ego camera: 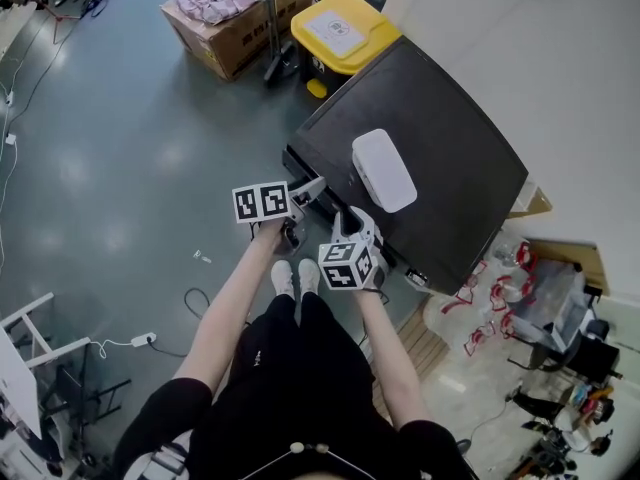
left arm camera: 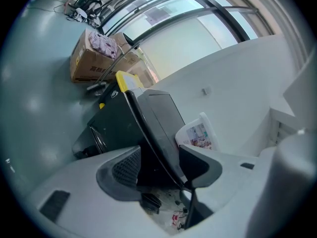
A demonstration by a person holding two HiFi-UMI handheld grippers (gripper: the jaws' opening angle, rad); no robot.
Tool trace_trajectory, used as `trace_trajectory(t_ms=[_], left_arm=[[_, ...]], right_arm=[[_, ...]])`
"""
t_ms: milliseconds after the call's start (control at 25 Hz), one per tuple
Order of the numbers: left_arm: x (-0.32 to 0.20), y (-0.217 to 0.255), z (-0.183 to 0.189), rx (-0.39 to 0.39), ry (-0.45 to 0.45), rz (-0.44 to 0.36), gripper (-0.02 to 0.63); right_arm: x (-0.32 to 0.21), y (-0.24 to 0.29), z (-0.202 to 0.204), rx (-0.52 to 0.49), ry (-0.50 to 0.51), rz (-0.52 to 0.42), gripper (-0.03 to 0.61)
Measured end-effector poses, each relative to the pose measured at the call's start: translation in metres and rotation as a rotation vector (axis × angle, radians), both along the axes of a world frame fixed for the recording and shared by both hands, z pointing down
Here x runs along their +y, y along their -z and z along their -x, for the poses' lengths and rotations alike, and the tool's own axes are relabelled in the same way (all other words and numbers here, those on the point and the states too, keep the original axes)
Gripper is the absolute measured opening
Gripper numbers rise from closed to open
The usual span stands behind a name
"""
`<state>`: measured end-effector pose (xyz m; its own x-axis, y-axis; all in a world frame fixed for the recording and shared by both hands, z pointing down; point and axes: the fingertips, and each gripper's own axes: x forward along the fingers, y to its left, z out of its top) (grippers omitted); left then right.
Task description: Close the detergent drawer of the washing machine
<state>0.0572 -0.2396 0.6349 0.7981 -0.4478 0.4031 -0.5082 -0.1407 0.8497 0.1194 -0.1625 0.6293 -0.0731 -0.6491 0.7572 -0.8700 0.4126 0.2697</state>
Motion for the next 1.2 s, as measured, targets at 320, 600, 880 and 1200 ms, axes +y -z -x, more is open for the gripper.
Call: trace_trajectory(t_ms=[320, 600, 880, 1200], left_arm=[[-0.001, -0.002, -0.001, 0.018, 0.029, 0.032, 0.23], [-0.006, -0.004, -0.003, 0.033, 0.092, 0.061, 0.232], [-0.018, -0.002, -0.01, 0.063, 0.202, 0.086, 0.25], [-0.009, 0.008, -0.008, 0.097, 0.121, -0.009, 0.247]], right_arm=[[-0.008, -0.009, -0.004, 0.038, 0.059, 0.05, 0.152], [-0.012, -0.009, -0.007, 0.052, 0.059, 0.022, 0.152], [-0.018, -0.01, -0.009, 0.158, 0.082, -0.067, 0.121], [-0.017, 0.009, -0.012, -0.037, 0.105, -0.076, 0.095]])
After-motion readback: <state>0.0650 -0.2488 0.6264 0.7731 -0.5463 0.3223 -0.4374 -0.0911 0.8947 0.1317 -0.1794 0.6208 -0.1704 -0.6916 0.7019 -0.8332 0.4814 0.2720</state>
